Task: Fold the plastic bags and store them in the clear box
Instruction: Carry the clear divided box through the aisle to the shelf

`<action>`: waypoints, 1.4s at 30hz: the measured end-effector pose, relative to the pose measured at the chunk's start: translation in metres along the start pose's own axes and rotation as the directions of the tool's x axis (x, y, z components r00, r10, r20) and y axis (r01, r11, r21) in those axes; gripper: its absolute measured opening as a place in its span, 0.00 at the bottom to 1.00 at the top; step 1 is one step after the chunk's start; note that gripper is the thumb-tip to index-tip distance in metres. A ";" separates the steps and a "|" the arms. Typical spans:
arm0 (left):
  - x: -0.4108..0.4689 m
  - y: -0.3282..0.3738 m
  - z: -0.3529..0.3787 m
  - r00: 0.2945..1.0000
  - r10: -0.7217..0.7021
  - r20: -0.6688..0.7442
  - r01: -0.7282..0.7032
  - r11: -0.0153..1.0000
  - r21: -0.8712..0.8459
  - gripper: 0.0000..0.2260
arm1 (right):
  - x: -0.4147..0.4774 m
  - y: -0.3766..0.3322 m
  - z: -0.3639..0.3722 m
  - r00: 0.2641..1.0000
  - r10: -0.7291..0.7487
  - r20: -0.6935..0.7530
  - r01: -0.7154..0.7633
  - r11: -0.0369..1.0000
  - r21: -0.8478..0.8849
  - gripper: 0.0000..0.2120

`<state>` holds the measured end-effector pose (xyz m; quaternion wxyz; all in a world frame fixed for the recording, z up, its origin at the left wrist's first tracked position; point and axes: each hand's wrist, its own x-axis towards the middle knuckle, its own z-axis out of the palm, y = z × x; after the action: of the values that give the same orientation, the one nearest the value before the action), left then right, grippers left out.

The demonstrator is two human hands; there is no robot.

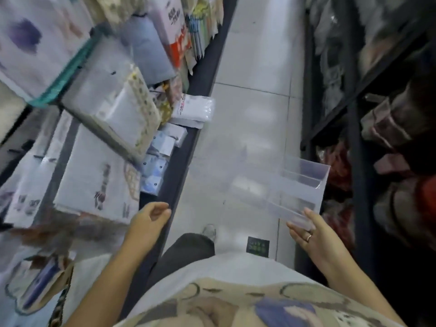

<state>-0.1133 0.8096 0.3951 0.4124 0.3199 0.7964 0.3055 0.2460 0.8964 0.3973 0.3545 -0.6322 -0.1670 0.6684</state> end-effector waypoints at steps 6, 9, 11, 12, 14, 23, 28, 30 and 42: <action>0.161 0.128 0.006 0.981 0.117 0.154 -0.129 0.989 0.070 0.06 | 0.051 -0.076 0.042 0.995 -0.009 -0.102 0.015 0.998 0.057 0.21; 0.233 0.184 0.026 0.964 0.161 0.210 -0.179 0.982 0.066 0.07 | 0.092 -0.111 0.061 0.990 -0.009 -0.138 0.023 0.995 0.097 0.17; 0.279 0.217 0.045 0.964 0.176 0.198 -0.190 0.980 0.055 0.07 | 0.131 -0.136 0.073 0.987 0.005 -0.163 0.017 0.991 0.133 0.11; 0.301 0.232 0.054 0.966 0.180 0.186 -0.193 0.980 0.056 0.07 | 0.152 -0.151 0.081 0.985 0.009 -0.172 0.016 0.989 0.144 0.09; 0.342 0.261 0.072 0.970 0.171 0.173 -0.185 0.980 0.071 0.07 | 0.198 -0.188 0.095 0.982 0.007 -0.190 0.022 0.988 0.152 0.08; 0.513 0.401 0.116 0.984 0.073 0.165 -0.079 0.997 0.027 0.06 | 0.404 -0.397 0.182 0.989 -0.041 -0.142 0.050 0.997 0.063 0.21; 0.625 0.459 0.127 0.993 0.019 0.120 -0.019 1.000 -0.006 0.04 | 0.517 -0.502 0.238 0.996 -0.055 -0.074 0.058 0.998 0.038 0.20; 0.680 0.484 0.135 0.995 0.010 0.102 -0.010 1.000 -0.006 0.05 | 0.563 -0.539 0.263 0.996 -0.061 -0.069 0.064 0.997 0.036 0.18; 1.018 0.767 0.168 0.952 0.232 0.202 -0.248 0.967 0.058 0.07 | 0.756 -0.757 0.377 0.983 -0.010 -0.181 0.038 0.987 0.154 0.11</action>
<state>-0.2361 2.0891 0.4211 0.4342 0.4593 0.7197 0.2873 0.1205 2.0240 0.4107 0.4248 -0.6581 -0.0887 0.6153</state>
